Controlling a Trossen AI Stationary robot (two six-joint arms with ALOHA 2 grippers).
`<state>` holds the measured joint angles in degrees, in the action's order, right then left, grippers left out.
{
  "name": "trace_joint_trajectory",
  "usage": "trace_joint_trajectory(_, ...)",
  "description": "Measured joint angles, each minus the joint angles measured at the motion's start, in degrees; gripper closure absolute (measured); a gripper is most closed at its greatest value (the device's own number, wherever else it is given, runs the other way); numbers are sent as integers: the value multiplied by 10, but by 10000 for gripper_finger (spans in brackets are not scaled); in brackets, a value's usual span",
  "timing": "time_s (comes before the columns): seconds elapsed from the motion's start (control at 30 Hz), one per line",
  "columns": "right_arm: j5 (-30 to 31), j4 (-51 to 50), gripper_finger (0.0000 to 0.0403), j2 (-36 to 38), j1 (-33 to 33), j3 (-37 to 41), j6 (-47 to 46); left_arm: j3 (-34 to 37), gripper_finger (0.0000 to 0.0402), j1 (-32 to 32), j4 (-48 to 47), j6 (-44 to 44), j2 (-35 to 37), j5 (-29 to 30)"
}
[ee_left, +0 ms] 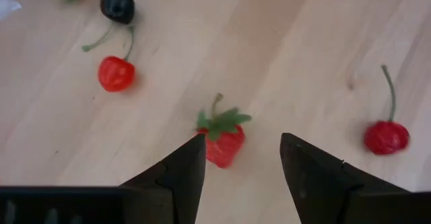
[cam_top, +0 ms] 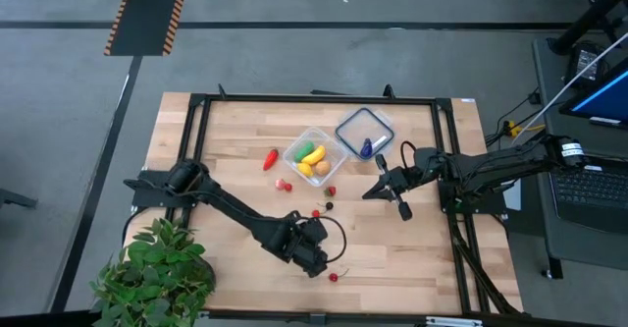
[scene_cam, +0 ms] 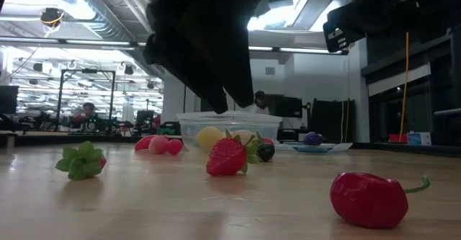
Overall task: Pick and placing Produce into tupperware
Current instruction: Put the middle red strawberry into the transparent container, then put the middle red cherry into the transparent container
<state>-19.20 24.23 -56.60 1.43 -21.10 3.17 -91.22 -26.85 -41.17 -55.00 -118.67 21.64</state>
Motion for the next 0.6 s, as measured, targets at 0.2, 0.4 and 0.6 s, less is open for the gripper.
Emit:
trace_joint_trajectory(0.2, 0, 0, 396, 0, 0, 0, 0, 1, 214, 8, 1, 0, -15, -16)
trace_joint_trajectory(0.4, 0, 0, 396, 0, 0, 0, -1, 1, 216, 10, 4, 0, -40, -53)
trace_joint_trajectory(0.6, 0, 0, 396, 0, 0, 0, -1, 1, 214, 10, 1, 0, -40, -54)
